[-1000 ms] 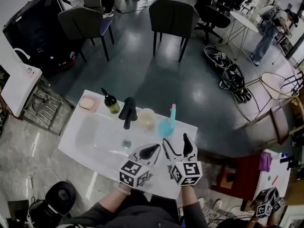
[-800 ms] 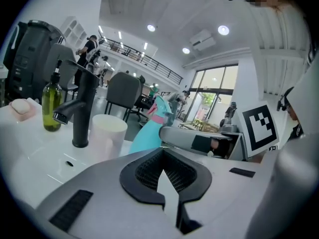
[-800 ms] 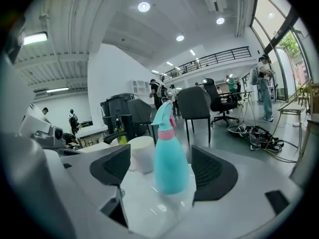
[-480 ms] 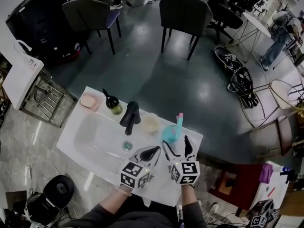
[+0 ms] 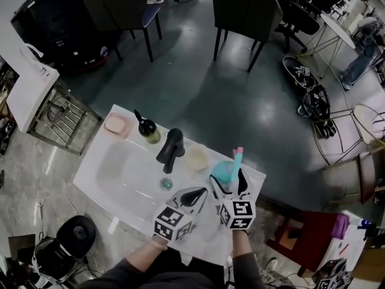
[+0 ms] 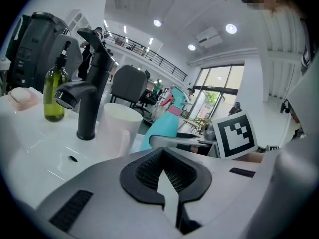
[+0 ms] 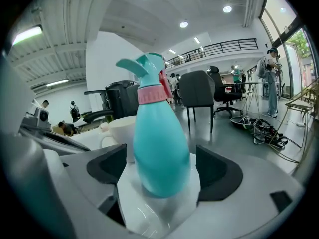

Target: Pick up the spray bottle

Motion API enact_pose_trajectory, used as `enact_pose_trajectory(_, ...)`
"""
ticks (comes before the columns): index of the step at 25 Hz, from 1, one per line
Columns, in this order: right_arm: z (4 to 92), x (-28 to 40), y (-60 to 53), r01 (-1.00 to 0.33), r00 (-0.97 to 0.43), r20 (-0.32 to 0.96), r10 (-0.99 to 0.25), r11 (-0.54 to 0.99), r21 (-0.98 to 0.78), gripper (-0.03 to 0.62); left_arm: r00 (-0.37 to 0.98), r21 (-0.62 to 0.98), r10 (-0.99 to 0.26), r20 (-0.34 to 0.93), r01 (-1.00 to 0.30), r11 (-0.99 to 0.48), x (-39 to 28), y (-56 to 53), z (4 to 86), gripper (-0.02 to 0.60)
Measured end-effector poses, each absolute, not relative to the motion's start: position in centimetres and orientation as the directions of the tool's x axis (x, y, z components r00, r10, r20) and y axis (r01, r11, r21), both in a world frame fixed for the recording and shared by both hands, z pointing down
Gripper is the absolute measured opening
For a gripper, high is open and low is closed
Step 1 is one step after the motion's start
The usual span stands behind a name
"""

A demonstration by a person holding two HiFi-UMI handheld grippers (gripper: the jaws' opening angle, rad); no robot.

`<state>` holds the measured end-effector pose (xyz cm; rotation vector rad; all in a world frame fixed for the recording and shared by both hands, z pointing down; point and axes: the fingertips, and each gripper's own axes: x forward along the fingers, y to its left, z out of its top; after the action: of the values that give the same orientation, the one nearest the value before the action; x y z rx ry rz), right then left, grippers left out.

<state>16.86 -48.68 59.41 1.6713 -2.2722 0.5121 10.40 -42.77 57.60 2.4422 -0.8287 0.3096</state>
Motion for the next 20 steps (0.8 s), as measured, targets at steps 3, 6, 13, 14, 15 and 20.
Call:
enact_pose_trajectory(3, 59.6, 16.9, -49.1, -0.954, -0.299, 0.414, -0.860, 0.281, -0.105, 0.376, 0.777, 0.420, -0.501, 0.381, -0.628, -0.655, 10.1, -42.9, 57.9, 0.005)
enact_pose_trajectory(6, 59.7, 16.7, -49.8, -0.949, -0.314, 0.408, -0.857, 0.298, -0.104, 0.376, 0.770, 0.428, -0.504, 0.391, -0.637, -0.641, 9.6, -43.1, 58.3, 0.005)
enact_pose_trajectory(13, 59.7, 16.1, -50.8, -0.936, -0.344, 0.388, -0.855, 0.343, -0.074, 0.376, 0.753, 0.436, -0.517, 0.406, -0.657, -0.615, 8.9, -43.1, 59.0, 0.005)
enact_pose_trajectory(14, 59.7, 16.1, -50.9, -0.934, -0.349, 0.387, -0.853, 0.350, -0.072, 0.374, 0.752, 0.437, -0.518, 0.409, -0.659, -0.612, 8.9, -43.1, 59.0, 0.005)
enact_pose_trajectory(15, 59.7, 16.0, -51.1, -0.932, -0.355, 0.386, -0.852, 0.357, -0.070, 0.374, 0.750, 0.438, -0.518, 0.411, -0.661, -0.609, 8.8, -43.0, 59.1, 0.005)
enact_pose_trajectory(20, 59.9, 15.6, -51.6, -0.924, -0.372, 0.378, -0.848, 0.378, -0.063, 0.374, 0.742, 0.439, -0.518, 0.425, -0.670, -0.599, 8.2, -43.0, 59.8, 0.005)
